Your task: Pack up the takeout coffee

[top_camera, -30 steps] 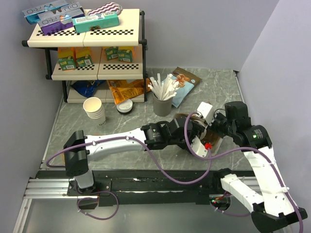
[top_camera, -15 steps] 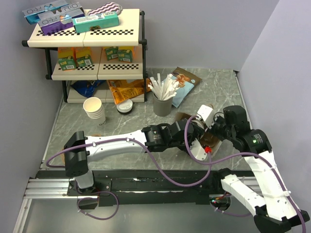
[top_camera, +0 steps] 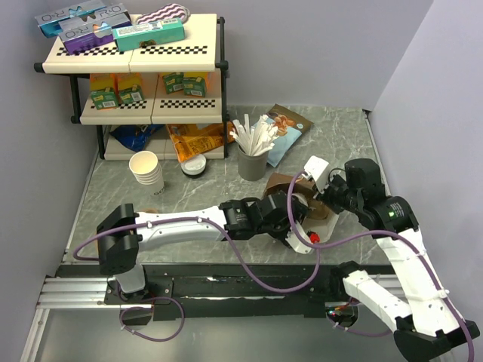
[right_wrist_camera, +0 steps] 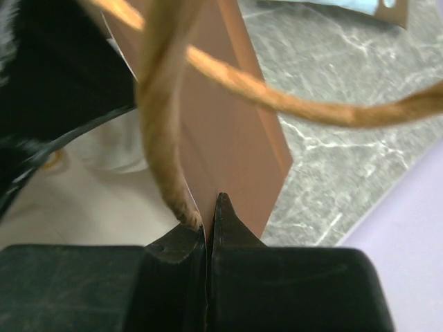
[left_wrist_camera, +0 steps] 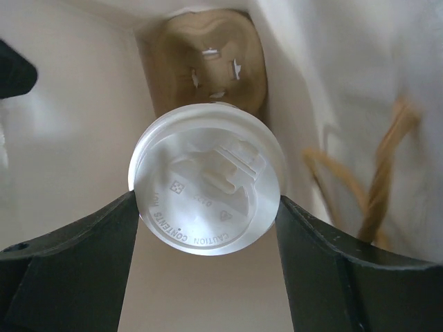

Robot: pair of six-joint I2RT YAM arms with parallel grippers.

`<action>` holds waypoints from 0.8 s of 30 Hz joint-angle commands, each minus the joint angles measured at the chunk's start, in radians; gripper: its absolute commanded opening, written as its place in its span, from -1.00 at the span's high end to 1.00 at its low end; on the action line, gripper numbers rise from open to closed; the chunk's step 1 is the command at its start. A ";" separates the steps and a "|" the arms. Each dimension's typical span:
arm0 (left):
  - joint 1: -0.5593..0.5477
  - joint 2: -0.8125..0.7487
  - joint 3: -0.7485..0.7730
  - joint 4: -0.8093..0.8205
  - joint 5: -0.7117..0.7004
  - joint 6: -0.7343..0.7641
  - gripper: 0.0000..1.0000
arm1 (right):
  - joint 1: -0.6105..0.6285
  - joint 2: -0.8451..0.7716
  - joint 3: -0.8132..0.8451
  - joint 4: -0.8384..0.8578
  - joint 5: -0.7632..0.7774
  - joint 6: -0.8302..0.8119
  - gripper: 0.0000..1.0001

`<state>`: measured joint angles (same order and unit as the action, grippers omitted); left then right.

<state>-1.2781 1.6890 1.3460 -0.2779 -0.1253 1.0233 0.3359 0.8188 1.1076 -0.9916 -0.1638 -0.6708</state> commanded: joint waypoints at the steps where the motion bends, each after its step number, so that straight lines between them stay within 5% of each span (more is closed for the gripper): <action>1: 0.020 -0.009 0.031 0.055 -0.023 -0.012 0.99 | 0.000 0.000 0.051 -0.042 -0.101 0.004 1.00; 12: 0.031 0.061 0.071 0.101 -0.039 0.047 0.99 | 0.003 -0.020 0.044 -0.064 -0.169 0.045 1.00; 24: 0.029 -0.060 0.030 0.074 0.058 0.023 0.99 | 0.002 -0.013 0.020 -0.032 -0.100 0.069 1.00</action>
<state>-1.2507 1.7313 1.3746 -0.2344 -0.0940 1.0565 0.3359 0.8116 1.1126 -1.0462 -0.2539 -0.6430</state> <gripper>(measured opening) 0.768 0.008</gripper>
